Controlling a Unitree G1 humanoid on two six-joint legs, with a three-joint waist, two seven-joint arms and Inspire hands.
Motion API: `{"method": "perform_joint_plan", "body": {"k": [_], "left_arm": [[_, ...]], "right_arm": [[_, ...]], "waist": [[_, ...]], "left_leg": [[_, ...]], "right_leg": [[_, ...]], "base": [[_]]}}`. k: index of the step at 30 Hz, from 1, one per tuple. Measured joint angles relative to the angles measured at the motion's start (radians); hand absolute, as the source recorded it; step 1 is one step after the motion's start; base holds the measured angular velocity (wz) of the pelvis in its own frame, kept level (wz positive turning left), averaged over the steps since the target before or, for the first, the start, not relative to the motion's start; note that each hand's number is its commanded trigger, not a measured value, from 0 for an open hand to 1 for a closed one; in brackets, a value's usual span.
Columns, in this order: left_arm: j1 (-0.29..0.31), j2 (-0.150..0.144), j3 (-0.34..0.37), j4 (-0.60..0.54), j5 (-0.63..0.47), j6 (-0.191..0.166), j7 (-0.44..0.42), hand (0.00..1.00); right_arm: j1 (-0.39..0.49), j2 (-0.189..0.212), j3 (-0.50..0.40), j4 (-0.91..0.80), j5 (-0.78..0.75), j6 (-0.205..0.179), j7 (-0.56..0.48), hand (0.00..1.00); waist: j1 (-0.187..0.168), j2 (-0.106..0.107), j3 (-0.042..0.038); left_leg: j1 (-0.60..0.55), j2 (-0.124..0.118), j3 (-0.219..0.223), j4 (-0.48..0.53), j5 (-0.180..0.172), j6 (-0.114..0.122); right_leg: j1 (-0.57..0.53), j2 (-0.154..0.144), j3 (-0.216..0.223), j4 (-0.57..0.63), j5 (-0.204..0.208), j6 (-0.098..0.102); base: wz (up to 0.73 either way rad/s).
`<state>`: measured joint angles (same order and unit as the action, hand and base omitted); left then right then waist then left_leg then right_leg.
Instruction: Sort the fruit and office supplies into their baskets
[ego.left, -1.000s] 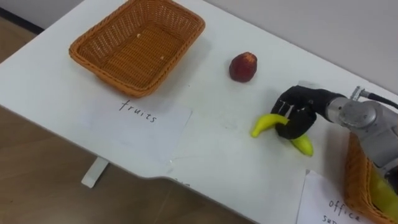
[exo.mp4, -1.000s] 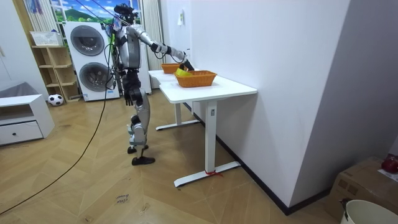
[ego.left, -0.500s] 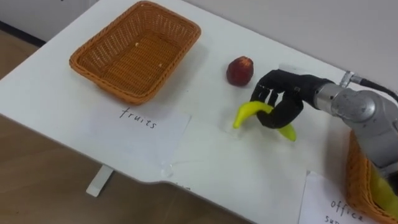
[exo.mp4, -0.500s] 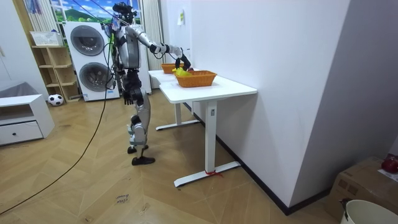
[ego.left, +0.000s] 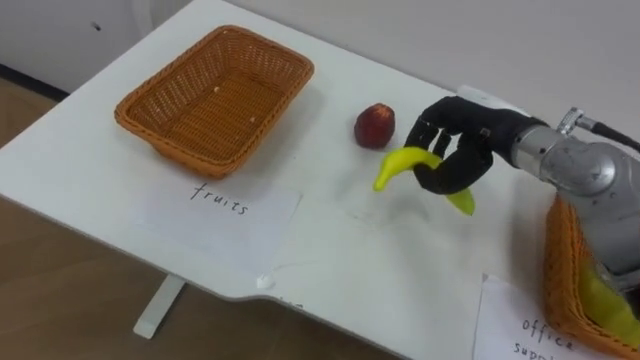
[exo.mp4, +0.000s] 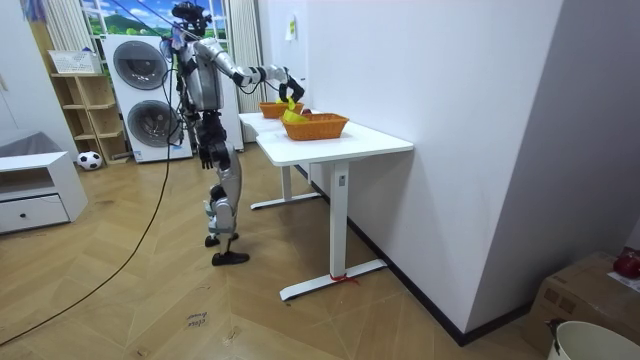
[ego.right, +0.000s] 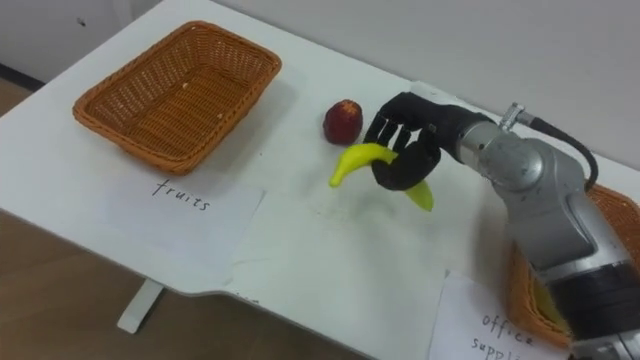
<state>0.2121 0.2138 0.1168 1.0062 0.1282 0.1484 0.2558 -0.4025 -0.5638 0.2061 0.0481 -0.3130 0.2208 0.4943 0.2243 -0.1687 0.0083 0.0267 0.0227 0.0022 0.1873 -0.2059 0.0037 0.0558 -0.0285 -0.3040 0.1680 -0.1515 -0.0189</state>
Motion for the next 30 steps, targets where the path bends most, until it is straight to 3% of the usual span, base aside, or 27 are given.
{"method": "perform_joint_plan", "body": {"k": [4, 8, 15, 19, 24, 30], "left_arm": [[0.002, -0.004, -0.002, -0.001, 0.000, 0.003, 0.007, 0.00], [0.011, -0.005, -0.002, 0.003, -0.001, 0.006, 0.014, 0.00], [0.022, -0.009, -0.002, 0.002, 0.021, 0.026, -0.002, 0.00], [0.047, -0.022, 0.001, -0.018, 0.044, 0.027, -0.003, 0.00], [0.055, -0.036, 0.001, -0.036, 0.045, 0.027, -0.004, 0.00], [0.065, -0.037, 0.002, -0.060, 0.063, 0.032, -0.021, 0.00]], "right_arm": [[-0.002, 0.025, -0.012, -0.004, 0.013, 0.000, -0.057, 1.00], [-0.009, 0.088, -0.012, -0.004, 0.014, -0.001, -0.103, 1.00], [-0.009, 0.114, -0.012, -0.004, 0.037, -0.001, -0.144, 1.00], [-0.010, 0.138, -0.012, -0.004, 0.042, -0.001, -0.186, 1.00], [-0.011, 0.173, -0.012, 0.001, 0.082, -0.002, -0.242, 1.00], [-0.056, 0.187, -0.012, 0.068, 0.149, -0.002, -0.292, 1.00]], "waist": [[0.002, -0.001, -0.0016], [0.006, 0.001, -0.0012], [0.032, 0.011, 0.0050], [0.037, 0.022, 0.0020], [0.054, 0.040, 0.0043], [0.083, 0.041, 0.0043]], "left_leg": [[0.007, 0.000, -0.009, -0.001, 0.003, -0.001], [0.011, 0.000, -0.011, -0.002, 0.003, -0.001], [0.008, -0.002, -0.023, -0.003, 0.003, -0.001], [0.002, -0.004, -0.035, -0.001, 0.003, 0.000], [0.003, -0.013, -0.065, 0.000, 0.004, 0.000], [0.003, -0.021, -0.091, 0.005, 0.005, 0.002]], "right_leg": [[0.012, -0.001, -0.019, -0.001, 0.000, 0.000], [0.017, -0.001, -0.022, -0.001, 0.000, 0.000], [0.017, -0.003, -0.031, -0.001, -0.001, 0.001], [0.017, -0.005, -0.051, 0.000, -0.001, 0.002], [0.033, -0.012, -0.072, -0.001, -0.010, 0.015], [0.044, -0.018, -0.089, -0.001, -0.013, 0.020]], "base": [[0.07], [0.01], [0.03], [0.12], [0.18], [0.16]]}}
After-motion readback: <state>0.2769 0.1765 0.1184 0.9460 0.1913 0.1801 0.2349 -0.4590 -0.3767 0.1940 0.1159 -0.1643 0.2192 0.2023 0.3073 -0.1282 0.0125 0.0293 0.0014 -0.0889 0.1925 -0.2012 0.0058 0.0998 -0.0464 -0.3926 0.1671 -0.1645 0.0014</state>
